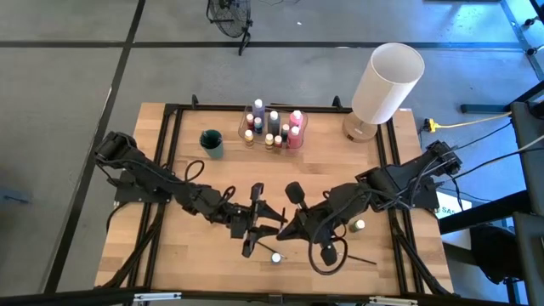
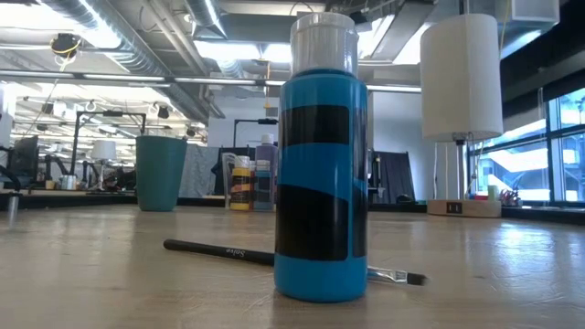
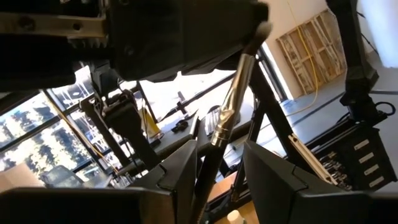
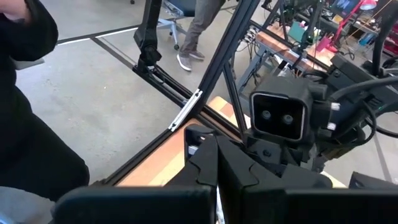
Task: Pick & Place Paint Supplies
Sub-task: Put the silver paint brush into the green cup
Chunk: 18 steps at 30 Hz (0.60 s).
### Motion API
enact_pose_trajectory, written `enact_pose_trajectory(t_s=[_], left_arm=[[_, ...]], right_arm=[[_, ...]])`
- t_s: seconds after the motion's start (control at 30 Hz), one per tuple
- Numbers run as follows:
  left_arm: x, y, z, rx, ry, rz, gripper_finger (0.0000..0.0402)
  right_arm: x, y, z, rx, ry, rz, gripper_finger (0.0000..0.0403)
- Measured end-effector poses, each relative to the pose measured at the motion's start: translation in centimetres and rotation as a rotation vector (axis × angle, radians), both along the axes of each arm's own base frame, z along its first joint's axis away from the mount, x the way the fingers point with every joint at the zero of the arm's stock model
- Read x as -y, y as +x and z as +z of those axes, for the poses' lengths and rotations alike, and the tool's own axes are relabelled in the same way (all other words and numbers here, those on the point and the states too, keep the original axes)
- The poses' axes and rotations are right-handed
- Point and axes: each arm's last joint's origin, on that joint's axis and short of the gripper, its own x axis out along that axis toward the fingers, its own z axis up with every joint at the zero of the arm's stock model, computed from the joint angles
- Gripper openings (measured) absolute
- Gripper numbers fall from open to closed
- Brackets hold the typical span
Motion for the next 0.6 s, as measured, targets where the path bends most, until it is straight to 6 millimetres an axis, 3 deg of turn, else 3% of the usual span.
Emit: enact_pose_trajectory(t_s=[0.23, 0.5, 0.6], left_arm=[[-0.28, 0.12, 0.01, -0.002, -0.022, 0.006, 0.012], [-0.21, 0.1, -0.03, -0.005, -0.01, 0.002, 0.0026], [-0.24, 0.12, -0.03, -0.004, -0.005, 0.004, 0.0021]], right_arm=[[-0.01, 0.0, 0.0, 0.0, 0.0, 0.001, 0.0], [0.04, 0.01, -0.02, -0.003, 0.001, 0.003, 0.0], [0.14, 0.04, -0.04, -0.007, 0.003, 0.009, 0.0]])
